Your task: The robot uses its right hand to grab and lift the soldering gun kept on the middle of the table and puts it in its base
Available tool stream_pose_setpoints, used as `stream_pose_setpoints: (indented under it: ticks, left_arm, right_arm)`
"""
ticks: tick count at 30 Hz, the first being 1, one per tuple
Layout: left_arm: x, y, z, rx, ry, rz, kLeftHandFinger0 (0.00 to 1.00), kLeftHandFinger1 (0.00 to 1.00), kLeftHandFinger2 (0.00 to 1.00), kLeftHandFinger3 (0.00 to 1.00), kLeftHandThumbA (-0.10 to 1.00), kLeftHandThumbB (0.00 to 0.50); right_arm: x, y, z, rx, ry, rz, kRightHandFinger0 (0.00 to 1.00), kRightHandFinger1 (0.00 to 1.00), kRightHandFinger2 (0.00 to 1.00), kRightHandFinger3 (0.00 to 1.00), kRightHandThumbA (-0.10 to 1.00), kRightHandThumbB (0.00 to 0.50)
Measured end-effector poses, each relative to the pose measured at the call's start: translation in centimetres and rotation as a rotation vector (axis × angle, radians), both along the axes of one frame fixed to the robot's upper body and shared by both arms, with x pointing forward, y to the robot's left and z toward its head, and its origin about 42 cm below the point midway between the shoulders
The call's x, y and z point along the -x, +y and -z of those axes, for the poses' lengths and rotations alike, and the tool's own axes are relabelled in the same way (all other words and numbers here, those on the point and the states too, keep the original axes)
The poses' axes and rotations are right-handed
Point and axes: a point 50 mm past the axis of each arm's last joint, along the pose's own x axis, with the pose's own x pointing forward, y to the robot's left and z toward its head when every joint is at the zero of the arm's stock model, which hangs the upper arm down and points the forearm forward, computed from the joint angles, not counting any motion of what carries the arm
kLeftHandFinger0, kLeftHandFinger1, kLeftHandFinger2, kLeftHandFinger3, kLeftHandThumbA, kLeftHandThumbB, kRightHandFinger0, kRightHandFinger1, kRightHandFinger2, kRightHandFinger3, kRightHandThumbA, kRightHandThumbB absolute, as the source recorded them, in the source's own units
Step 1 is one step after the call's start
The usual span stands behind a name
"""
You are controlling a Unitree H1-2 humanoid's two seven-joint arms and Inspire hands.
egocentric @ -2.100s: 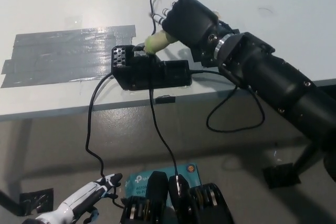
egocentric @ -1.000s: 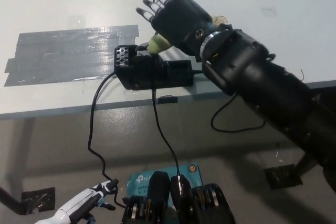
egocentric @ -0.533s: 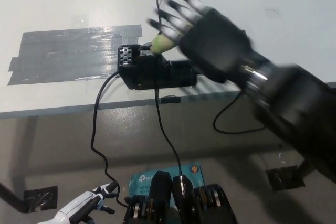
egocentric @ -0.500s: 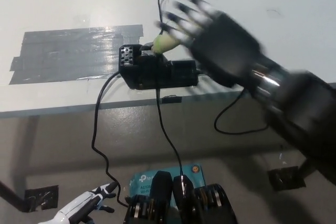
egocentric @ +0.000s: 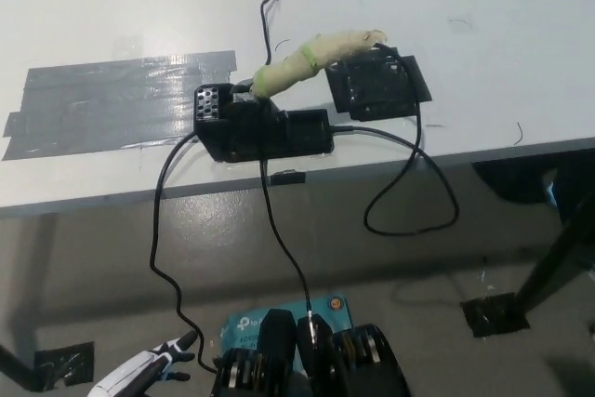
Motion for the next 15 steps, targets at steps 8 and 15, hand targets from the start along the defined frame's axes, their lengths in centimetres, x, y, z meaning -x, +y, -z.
stream_pose_setpoints:
  ticks: [8, 15]
  left_arm:
    - [0.1, 1.2, 0.6, -0.003, 0.024, -0.043, 1.0, 0.87, 1.0, 1.0, 1.0, 0.455]
    - [0.0, 3.0, 1.1, 0.0, 0.038, -0.119, 1.0, 0.87, 1.0, 1.0, 1.0, 0.467]
  right_arm:
    - [0.8, -3.6, 6.0, -0.271, 0.126, 0.226, 0.97, 1.0, 1.0, 1.0, 0.4, 0.342]
    - [-0.2, -4.0, 6.6, -0.462, 0.076, 0.3, 0.7, 0.91, 1.0, 1.0, 0.26, 0.28]
